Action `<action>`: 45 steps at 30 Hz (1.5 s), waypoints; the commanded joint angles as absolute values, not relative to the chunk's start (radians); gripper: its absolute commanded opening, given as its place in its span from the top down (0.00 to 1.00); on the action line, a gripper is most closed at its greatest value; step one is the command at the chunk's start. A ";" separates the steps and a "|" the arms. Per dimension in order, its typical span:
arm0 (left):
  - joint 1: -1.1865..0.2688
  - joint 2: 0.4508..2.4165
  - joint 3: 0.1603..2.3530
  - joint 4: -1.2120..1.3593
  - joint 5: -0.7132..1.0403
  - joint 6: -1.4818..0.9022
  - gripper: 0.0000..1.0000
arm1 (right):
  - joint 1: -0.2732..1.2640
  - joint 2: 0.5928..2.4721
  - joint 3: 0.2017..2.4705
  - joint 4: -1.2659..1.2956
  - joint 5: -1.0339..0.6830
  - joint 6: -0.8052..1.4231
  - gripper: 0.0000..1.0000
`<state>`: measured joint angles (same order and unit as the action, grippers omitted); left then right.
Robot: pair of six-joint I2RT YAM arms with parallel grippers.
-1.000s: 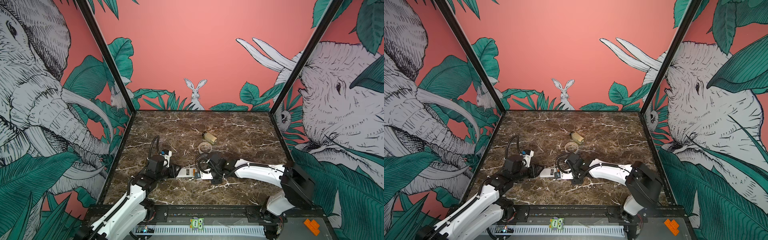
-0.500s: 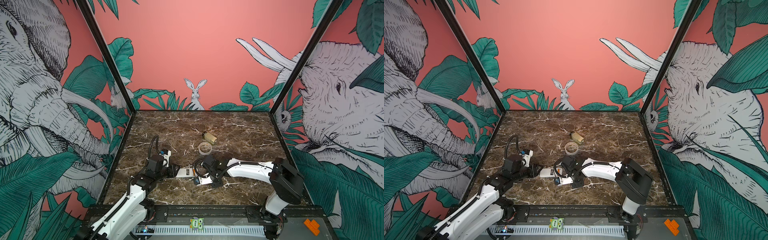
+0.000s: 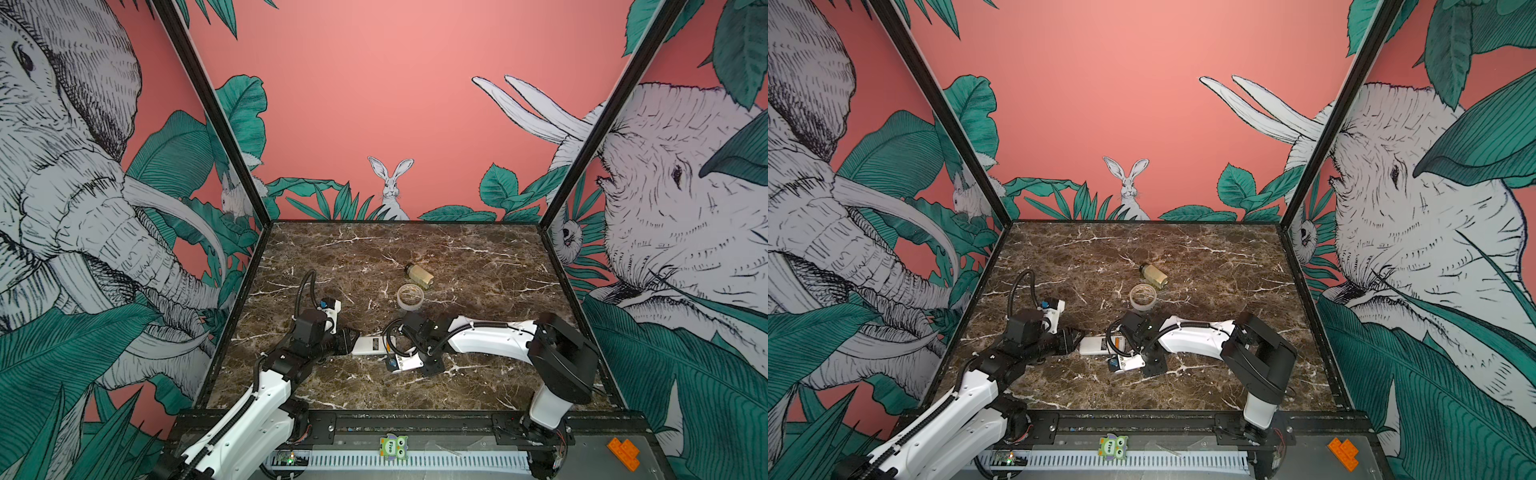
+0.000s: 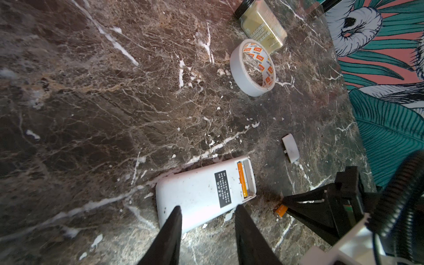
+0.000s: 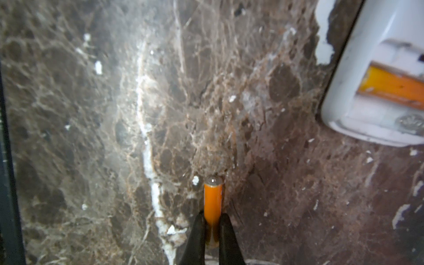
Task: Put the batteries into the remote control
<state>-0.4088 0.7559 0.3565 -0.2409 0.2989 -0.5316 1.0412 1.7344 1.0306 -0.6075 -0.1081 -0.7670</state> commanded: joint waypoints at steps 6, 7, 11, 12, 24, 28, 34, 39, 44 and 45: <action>-0.403 0.753 0.344 -0.221 0.299 -0.548 0.60 | 1.055 1.763 1.016 -0.593 -0.109 -0.786 0.86; -0.402 0.750 0.339 -0.219 0.296 -0.550 0.60 | 1.055 1.763 1.014 -0.588 -0.104 -0.782 0.84; -0.402 0.743 0.330 -0.211 0.290 -0.556 0.60 | 1.056 1.761 1.006 -0.575 -0.096 -0.772 0.77; -0.402 0.746 0.331 -0.209 0.290 -0.557 0.60 | 1.055 1.760 1.005 -0.574 -0.095 -0.772 0.75; -0.402 0.770 0.330 -0.183 0.292 -0.561 0.60 | 1.057 1.669 0.970 -0.527 -0.092 -0.728 0.57; -0.402 0.770 0.323 -0.175 0.293 -0.565 0.60 | 1.063 1.609 0.935 -0.492 -0.095 -0.691 0.53; -0.402 0.777 0.342 -0.191 0.297 -0.531 0.60 | 1.071 1.472 0.880 -0.398 -0.099 -0.567 0.43; -0.403 0.802 0.406 -0.263 0.326 -0.462 0.58 | 1.071 1.379 0.836 -0.293 -0.071 -0.408 0.34; -0.472 0.820 0.454 -0.298 0.312 -0.452 0.58 | 1.033 1.283 0.761 -0.146 -0.046 -0.251 0.24; -0.507 0.823 0.477 -0.322 0.282 -0.442 0.57 | 1.011 1.264 0.748 -0.124 -0.054 -0.212 0.23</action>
<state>-0.4522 0.8215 0.4179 -0.2584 0.3141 -0.4820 1.0492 1.3079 0.7769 -0.2501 -0.0628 -0.3649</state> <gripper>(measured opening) 0.424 0.764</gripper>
